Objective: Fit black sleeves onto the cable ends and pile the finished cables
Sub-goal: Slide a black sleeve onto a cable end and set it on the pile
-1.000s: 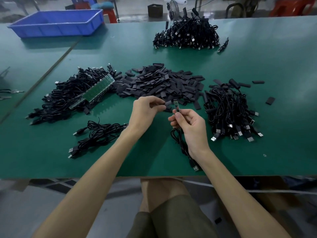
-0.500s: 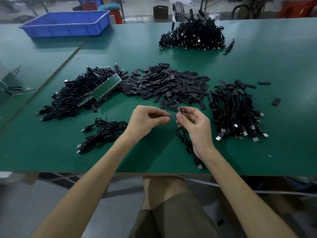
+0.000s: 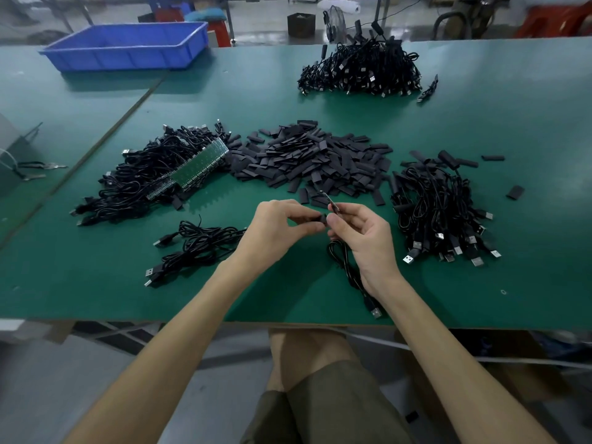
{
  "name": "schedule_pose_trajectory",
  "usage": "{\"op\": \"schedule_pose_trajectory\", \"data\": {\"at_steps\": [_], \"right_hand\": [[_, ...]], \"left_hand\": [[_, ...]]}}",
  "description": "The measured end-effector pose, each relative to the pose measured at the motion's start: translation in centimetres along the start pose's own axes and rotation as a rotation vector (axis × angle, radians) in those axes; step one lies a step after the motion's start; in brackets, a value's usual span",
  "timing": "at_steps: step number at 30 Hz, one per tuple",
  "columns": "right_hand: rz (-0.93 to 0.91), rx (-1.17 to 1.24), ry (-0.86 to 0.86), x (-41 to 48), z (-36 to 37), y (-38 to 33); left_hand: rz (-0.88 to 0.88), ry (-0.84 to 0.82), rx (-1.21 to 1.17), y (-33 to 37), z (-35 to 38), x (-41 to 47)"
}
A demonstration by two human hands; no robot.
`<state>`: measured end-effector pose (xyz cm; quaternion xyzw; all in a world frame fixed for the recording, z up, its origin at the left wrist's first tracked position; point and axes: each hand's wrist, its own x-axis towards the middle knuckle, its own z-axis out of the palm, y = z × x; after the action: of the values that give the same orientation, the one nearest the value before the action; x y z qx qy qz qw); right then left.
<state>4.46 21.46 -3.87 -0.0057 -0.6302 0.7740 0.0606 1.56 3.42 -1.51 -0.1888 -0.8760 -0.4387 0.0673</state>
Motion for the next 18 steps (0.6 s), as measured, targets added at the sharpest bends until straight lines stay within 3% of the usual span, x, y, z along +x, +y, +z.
{"op": "schedule_pose_trajectory", "data": {"at_steps": [8, 18], "right_hand": [[-0.012, -0.023, 0.007, -0.2, 0.0, -0.2], [-0.041, -0.069, 0.001, -0.3, 0.1, -0.5]], "left_hand": [[-0.075, 0.061, -0.083, -0.3, -0.2, -0.4], [0.195, 0.129, 0.276, 0.3, -1.6, -1.3]]}}
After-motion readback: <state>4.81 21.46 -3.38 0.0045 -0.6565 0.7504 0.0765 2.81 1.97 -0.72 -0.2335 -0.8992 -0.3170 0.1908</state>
